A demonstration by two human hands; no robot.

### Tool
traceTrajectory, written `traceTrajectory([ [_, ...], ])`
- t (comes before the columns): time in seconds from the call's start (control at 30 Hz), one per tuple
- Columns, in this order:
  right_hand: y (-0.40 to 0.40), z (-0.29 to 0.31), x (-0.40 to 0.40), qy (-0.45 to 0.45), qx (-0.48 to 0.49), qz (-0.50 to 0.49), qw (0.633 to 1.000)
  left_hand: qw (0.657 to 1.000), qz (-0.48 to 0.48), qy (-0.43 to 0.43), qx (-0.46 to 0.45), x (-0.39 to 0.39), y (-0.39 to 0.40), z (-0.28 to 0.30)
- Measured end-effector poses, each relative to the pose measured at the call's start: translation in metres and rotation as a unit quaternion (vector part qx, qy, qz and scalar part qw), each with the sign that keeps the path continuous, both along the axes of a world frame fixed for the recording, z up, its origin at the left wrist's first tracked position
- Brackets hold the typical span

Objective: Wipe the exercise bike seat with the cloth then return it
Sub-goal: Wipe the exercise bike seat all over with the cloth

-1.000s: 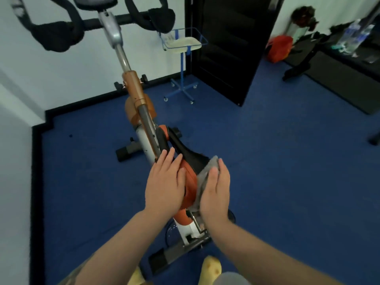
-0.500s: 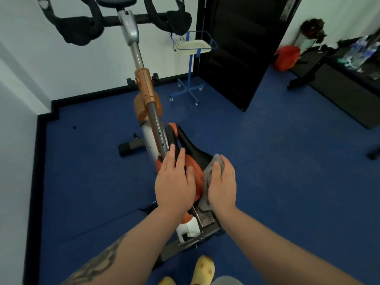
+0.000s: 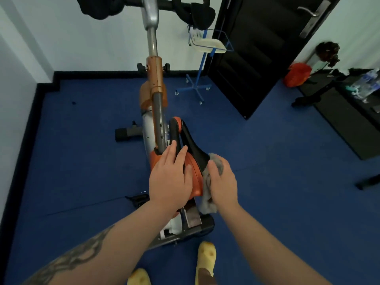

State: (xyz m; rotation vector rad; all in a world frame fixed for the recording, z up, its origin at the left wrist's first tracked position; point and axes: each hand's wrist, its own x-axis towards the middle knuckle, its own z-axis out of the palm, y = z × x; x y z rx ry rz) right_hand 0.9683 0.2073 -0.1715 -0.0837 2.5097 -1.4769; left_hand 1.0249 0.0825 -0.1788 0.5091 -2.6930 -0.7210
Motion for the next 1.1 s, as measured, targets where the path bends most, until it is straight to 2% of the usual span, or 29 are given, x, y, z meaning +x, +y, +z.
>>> traceTrajectory([
  [0.07, 0.004, 0.001, -0.023, -0.085, -0.048, -0.008, 0.995, 1.000, 0.013, 0.001, 0.006, 0.000, 0.001, 0.000],
  [0.1, 0.005, 0.001, -0.026, -0.101, -0.050, -0.006, 0.994, 1.000, 0.019, 0.001, 0.010, 0.000, 0.002, 0.000],
  [0.3, 0.019, -0.004, 0.021, 0.015, -0.009, 0.067, 0.998, 0.998, 0.055, 0.003, 0.013, 0.000, 0.005, 0.002],
  [0.53, 0.017, 0.000, -0.041, -0.035, 0.017, 0.192, 0.981, 0.993, 0.108, 0.014, 0.035, 0.001, 0.010, 0.006],
  [0.67, 0.012, -0.003, -0.062, -0.025, 0.053, 0.263, 0.963, 0.990, 0.130, 0.008, 0.046, 0.000, 0.014, 0.007],
  [0.87, 0.008, 0.014, -0.082, -0.015, 0.113, 0.345, 0.932, 0.986, 0.150, -0.062, 0.025, -0.005, 0.022, 0.019],
  [1.1, 0.024, 0.045, -0.092, 0.077, 0.157, 0.370, 0.912, 0.977, 0.137, -0.150, 0.059, -0.017, 0.028, 0.031],
])
